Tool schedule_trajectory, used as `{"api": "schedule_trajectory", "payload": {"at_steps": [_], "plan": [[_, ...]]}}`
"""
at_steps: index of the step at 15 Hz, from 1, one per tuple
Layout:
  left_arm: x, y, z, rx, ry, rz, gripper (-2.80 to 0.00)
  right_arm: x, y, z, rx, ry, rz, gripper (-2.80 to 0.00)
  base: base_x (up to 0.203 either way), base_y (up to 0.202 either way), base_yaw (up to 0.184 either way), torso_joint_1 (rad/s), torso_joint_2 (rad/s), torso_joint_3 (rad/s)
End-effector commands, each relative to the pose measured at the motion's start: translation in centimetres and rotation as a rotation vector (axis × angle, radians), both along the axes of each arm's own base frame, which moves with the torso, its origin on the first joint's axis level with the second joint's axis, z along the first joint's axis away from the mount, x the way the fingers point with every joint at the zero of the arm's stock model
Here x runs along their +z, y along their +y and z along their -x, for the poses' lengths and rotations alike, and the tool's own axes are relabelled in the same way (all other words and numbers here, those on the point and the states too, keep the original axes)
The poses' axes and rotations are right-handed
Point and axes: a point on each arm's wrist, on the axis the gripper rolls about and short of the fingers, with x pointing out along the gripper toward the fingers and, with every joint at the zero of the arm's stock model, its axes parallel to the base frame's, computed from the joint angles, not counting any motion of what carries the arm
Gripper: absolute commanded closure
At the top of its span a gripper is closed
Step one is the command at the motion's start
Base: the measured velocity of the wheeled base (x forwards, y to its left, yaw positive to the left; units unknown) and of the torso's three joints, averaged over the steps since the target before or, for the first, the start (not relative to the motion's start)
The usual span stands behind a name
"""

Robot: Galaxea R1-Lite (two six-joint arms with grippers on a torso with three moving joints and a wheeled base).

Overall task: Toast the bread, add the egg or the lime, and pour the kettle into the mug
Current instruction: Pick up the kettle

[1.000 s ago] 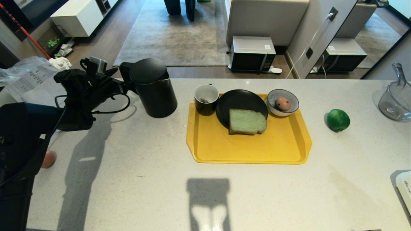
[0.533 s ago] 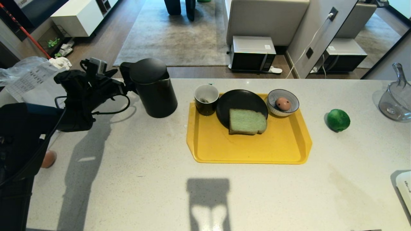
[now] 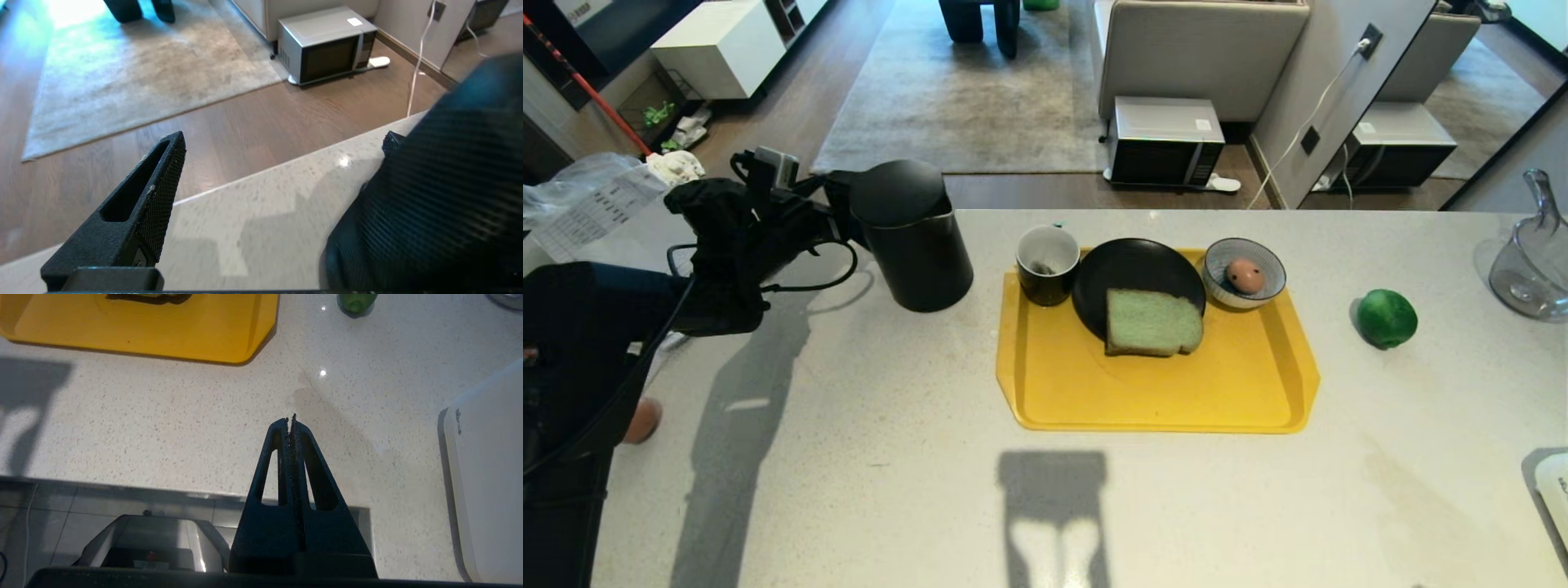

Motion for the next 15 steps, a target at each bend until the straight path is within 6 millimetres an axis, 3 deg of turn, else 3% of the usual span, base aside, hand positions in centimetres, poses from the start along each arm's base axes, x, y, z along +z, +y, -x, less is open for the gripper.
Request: {"api": "schedule_trajectory", "payload": {"at_steps": [1, 15], "plan": [[-0.3, -0.2, -0.2, -0.006, 0.002, -0.001, -2.80, 0.0, 0.0, 0.0, 0.001, 0.000, 0.000, 0.00, 0.151, 0.000, 0.004, 0.012, 0.00, 0.002], [-0.1, -1.2, -0.1, -0.025, -0.014, -0.004, -2.80, 0.0, 0.0, 0.0, 0.001, 0.000, 0.000, 0.00, 0.005, 0.000, 0.000, 0.002, 0.00, 0.000]]}}
